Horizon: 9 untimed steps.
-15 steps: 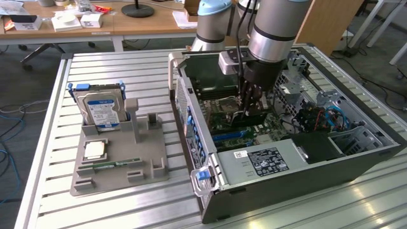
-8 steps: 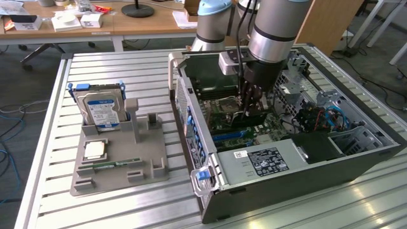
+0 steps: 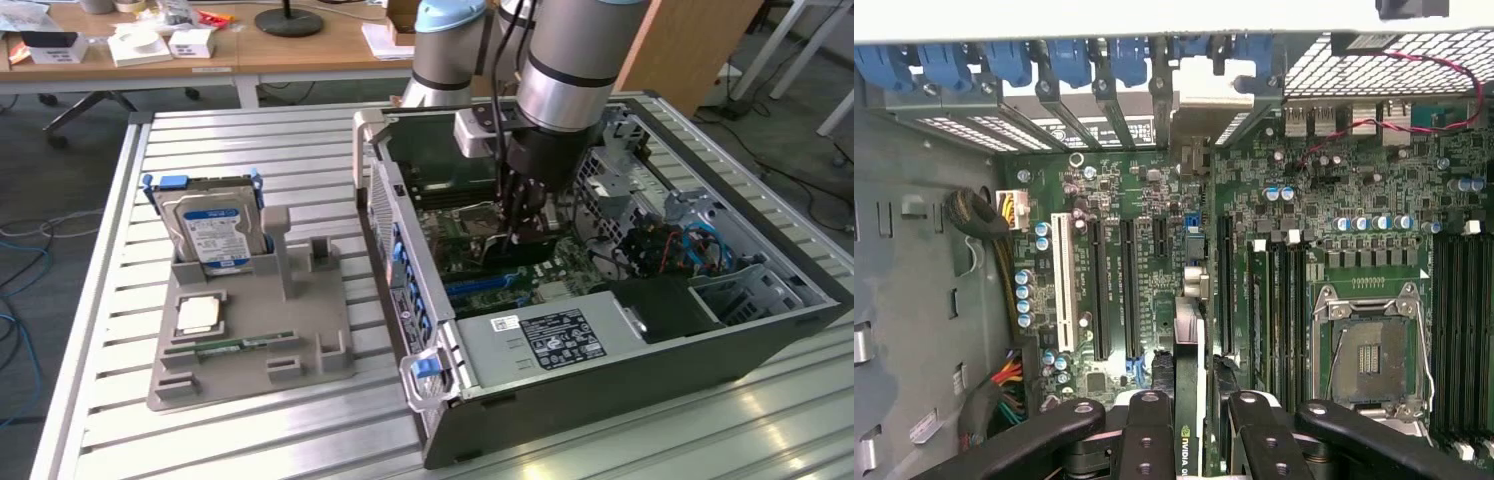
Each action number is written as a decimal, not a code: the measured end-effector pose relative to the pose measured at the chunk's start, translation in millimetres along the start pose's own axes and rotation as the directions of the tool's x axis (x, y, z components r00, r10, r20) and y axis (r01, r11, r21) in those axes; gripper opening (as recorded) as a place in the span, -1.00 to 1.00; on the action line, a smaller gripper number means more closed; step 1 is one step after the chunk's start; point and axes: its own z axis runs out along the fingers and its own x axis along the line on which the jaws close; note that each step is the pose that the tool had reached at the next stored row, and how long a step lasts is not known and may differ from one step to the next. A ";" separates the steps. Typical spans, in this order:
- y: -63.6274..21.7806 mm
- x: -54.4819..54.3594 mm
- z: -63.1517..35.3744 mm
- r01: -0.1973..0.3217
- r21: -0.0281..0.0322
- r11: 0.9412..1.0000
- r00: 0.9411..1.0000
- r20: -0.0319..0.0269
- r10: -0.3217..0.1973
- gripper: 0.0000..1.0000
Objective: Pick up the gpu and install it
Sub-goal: 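Insert the gpu into the slot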
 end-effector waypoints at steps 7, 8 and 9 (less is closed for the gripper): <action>2.4 0.2 0.0 0.000 0.000 1.000 1.000 0.000 0.000 -0.49; 2.9 0.2 0.0 0.000 0.000 1.000 1.000 0.000 0.000 -0.49; 3.3 0.2 0.0 0.000 0.000 1.000 1.000 0.000 0.000 -0.49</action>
